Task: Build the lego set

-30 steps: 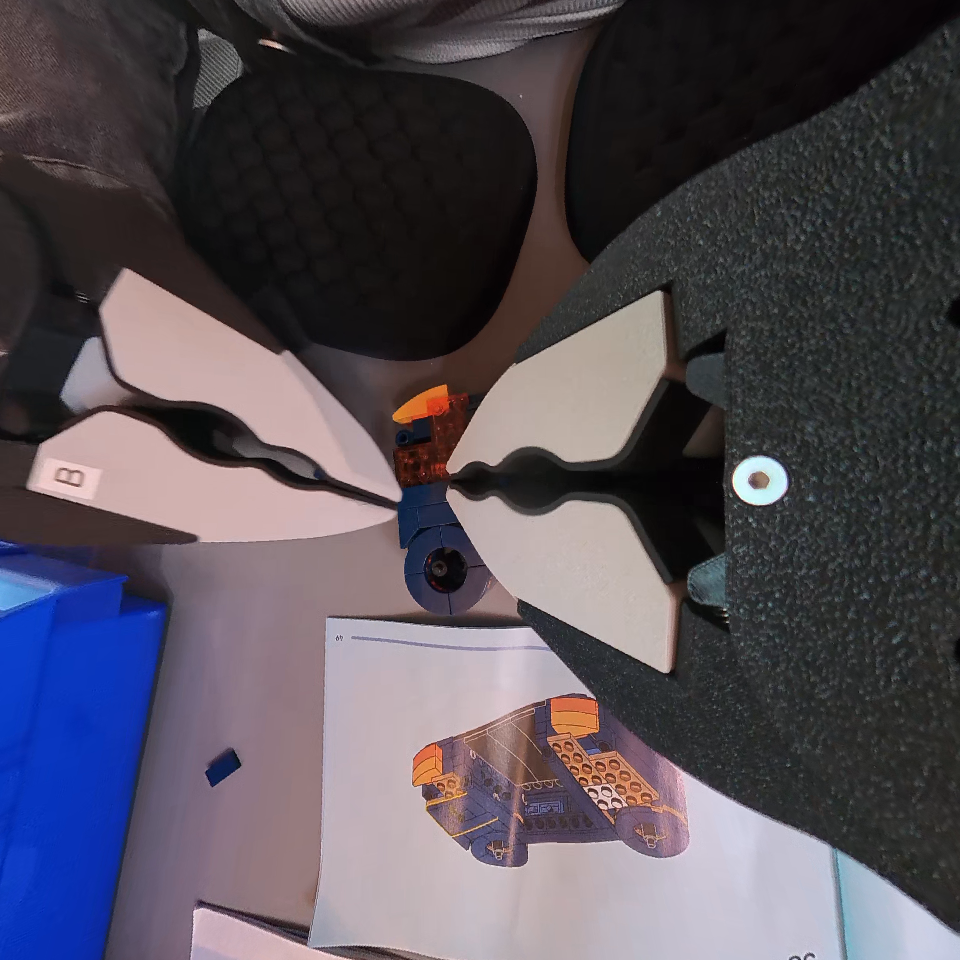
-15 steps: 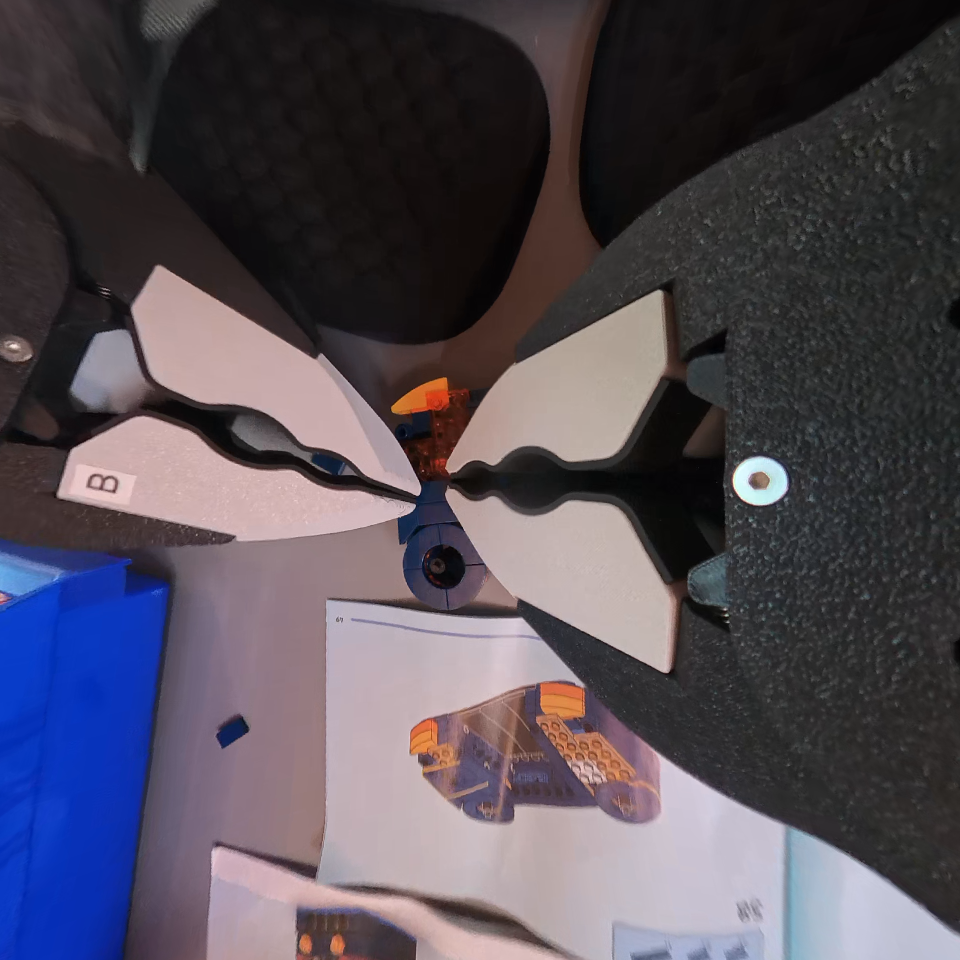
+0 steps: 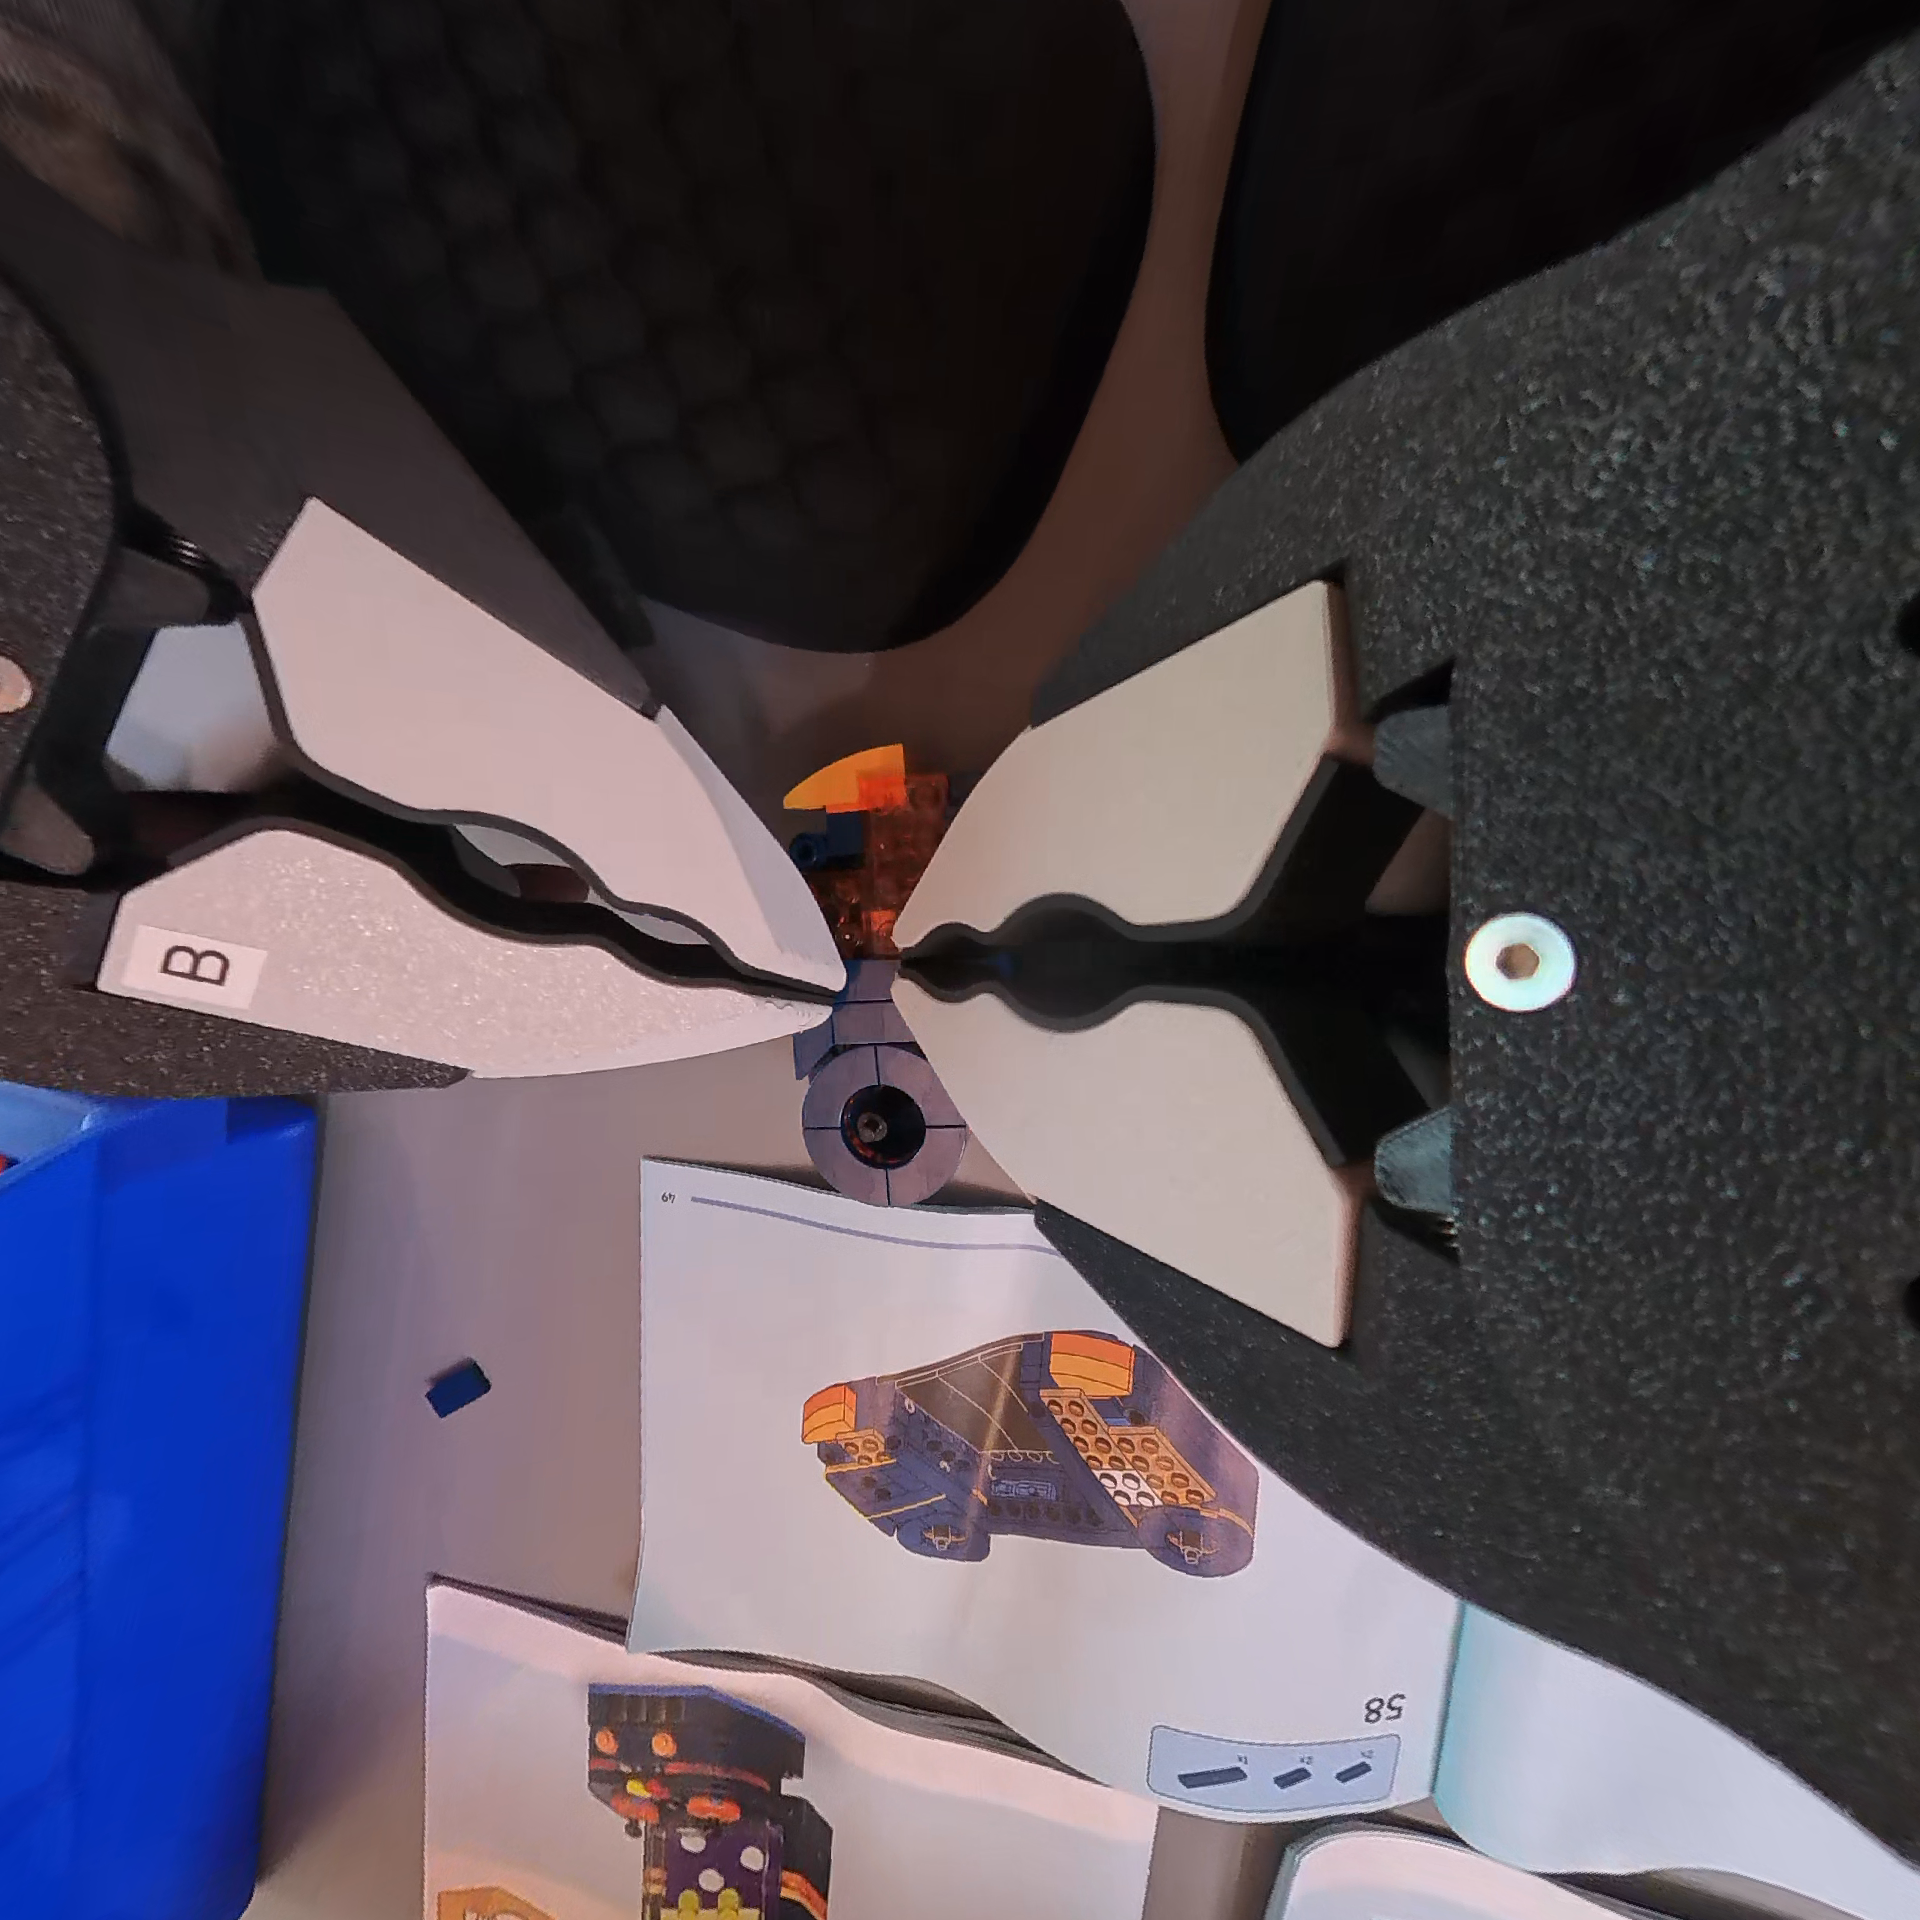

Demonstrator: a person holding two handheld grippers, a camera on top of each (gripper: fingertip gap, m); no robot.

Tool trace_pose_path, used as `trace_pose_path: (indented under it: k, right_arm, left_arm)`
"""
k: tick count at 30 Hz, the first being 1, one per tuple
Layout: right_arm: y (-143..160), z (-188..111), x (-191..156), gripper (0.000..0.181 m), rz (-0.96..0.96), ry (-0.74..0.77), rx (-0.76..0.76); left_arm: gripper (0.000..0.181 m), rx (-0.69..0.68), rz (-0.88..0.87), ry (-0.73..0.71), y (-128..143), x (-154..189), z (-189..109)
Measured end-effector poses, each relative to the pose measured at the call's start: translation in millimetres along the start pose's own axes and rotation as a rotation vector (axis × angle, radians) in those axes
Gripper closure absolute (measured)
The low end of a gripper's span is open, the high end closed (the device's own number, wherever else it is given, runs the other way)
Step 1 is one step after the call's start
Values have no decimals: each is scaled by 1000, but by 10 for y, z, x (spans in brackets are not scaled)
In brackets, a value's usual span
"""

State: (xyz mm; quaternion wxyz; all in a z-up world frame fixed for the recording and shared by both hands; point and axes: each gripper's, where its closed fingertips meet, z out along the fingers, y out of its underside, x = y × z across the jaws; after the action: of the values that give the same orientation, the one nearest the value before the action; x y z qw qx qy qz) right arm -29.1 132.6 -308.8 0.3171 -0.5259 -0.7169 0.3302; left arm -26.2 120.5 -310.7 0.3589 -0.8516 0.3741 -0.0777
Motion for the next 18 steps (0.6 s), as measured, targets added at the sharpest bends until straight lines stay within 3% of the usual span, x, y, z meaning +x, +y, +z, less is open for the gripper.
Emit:
trace_pose_path:
  k: [6,9,12,13,14,18]
  right_arm:
    - [-3,0,-2,181,14,19,-1]
    - [-84,-143,85,181,54,57,97]
    - [-237,-546,183,181,203,34,266]
    - [-174,-639,203,181,226,29,240]
    - [-52,-694,204,160,237,22,171]
    - [443,-770,83,156,189,-10,-124]
  left_arm:
    - [181,21,7,7,6,3,-27]
    - [161,195,-79,-44,-136,-136,-256]
    - [156,406,-122,-86,-249,-209,-551]
    - [156,451,-126,-112,-243,-233,-607]
    - [156,488,-120,-132,-232,-242,-640]
    - [159,651,-88,-163,-296,-212,-761]
